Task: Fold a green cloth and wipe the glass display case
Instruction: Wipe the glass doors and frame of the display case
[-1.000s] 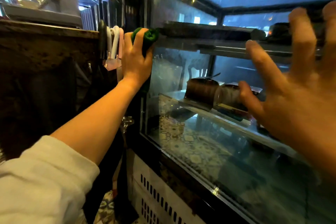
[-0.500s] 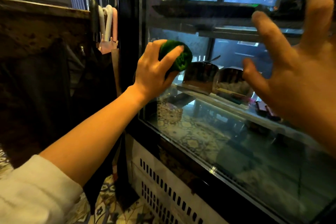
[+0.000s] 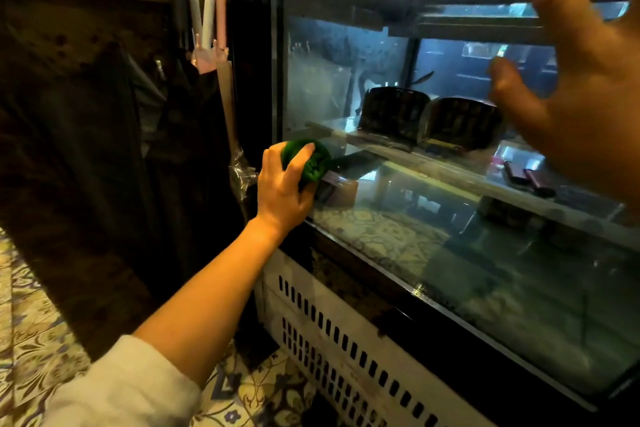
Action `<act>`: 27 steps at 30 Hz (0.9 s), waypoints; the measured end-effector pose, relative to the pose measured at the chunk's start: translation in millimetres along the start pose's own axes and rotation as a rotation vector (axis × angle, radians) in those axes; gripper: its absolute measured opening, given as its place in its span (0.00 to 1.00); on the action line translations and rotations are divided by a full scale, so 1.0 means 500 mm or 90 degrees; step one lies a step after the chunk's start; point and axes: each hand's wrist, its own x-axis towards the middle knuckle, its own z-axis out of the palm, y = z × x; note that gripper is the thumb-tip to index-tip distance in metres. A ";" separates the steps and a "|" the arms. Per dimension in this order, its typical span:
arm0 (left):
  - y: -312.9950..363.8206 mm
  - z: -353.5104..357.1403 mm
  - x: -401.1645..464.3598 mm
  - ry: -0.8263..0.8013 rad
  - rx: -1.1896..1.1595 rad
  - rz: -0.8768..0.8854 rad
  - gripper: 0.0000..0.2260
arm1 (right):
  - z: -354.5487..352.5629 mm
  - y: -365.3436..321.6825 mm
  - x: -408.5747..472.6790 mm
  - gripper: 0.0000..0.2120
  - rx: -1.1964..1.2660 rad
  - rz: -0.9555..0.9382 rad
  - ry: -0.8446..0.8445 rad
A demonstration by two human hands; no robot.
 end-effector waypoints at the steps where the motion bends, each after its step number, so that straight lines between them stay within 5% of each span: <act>1: 0.000 0.003 -0.005 0.006 0.000 -0.017 0.20 | 0.001 0.002 0.005 0.33 0.021 0.021 -0.002; 7: 0.022 0.003 -0.019 0.058 -0.043 -0.369 0.17 | -0.009 -0.017 -0.002 0.32 -0.007 0.008 0.001; 10: 0.040 0.003 -0.016 0.050 -0.040 -0.425 0.17 | -0.033 -0.031 -0.002 0.34 -0.158 0.032 -0.034; 13: 0.083 -0.004 -0.018 0.030 -0.028 -0.417 0.16 | -0.077 -0.067 -0.007 0.28 -0.274 0.065 -0.033; 19: 0.210 -0.005 0.004 0.029 -0.071 -0.390 0.18 | -0.130 -0.124 -0.147 0.13 -0.134 -0.040 0.034; 27: 0.395 -0.002 0.050 0.052 -0.153 -0.268 0.17 | -0.162 -0.181 -0.342 0.13 0.013 0.091 0.031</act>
